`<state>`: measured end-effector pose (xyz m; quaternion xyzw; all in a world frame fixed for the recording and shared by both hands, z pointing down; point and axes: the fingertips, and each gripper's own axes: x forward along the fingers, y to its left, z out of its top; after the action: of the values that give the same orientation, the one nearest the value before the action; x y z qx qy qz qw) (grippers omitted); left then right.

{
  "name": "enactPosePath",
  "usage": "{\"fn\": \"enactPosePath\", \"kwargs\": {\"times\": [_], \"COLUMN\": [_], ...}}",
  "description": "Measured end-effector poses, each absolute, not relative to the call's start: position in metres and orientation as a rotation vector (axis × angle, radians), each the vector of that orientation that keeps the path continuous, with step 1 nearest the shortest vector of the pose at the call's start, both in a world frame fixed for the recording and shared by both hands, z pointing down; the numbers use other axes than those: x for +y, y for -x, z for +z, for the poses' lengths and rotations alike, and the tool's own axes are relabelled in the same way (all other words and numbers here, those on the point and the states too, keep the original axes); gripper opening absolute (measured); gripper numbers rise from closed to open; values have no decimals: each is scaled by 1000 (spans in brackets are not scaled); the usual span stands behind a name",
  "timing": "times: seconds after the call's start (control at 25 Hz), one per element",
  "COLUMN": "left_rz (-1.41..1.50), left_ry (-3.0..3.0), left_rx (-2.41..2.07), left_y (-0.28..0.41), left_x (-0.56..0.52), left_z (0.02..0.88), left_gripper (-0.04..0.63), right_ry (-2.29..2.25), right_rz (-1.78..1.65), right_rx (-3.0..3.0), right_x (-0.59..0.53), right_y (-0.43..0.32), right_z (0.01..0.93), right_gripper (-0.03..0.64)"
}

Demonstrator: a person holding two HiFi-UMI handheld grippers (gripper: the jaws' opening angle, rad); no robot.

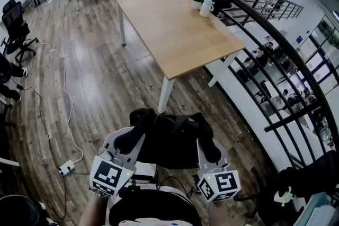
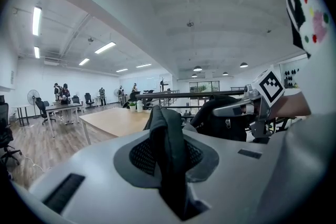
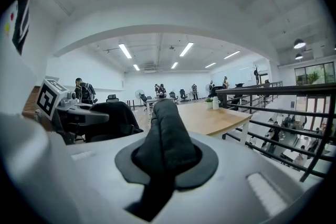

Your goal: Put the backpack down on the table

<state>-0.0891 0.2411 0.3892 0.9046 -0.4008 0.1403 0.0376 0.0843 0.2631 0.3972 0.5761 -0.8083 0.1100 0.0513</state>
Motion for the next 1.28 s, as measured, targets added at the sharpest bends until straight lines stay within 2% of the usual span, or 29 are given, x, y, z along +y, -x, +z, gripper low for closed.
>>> {"fn": "enactPosePath", "kwargs": {"times": [0.64, 1.28], "left_rz": [438, 437], "left_ry": [-2830, -2841], "left_rx": [-1074, -1083], "left_y": [62, 79], "left_x": [102, -27], "left_z": [385, 384], "left_gripper": [58, 58], "right_ry": [-1889, -1868], "right_rz": [373, 353], "right_rx": [-2346, -2346], "right_x": [142, 11], "right_y": [-108, -89], "right_z": [391, 387], "right_gripper": [52, 54]}}
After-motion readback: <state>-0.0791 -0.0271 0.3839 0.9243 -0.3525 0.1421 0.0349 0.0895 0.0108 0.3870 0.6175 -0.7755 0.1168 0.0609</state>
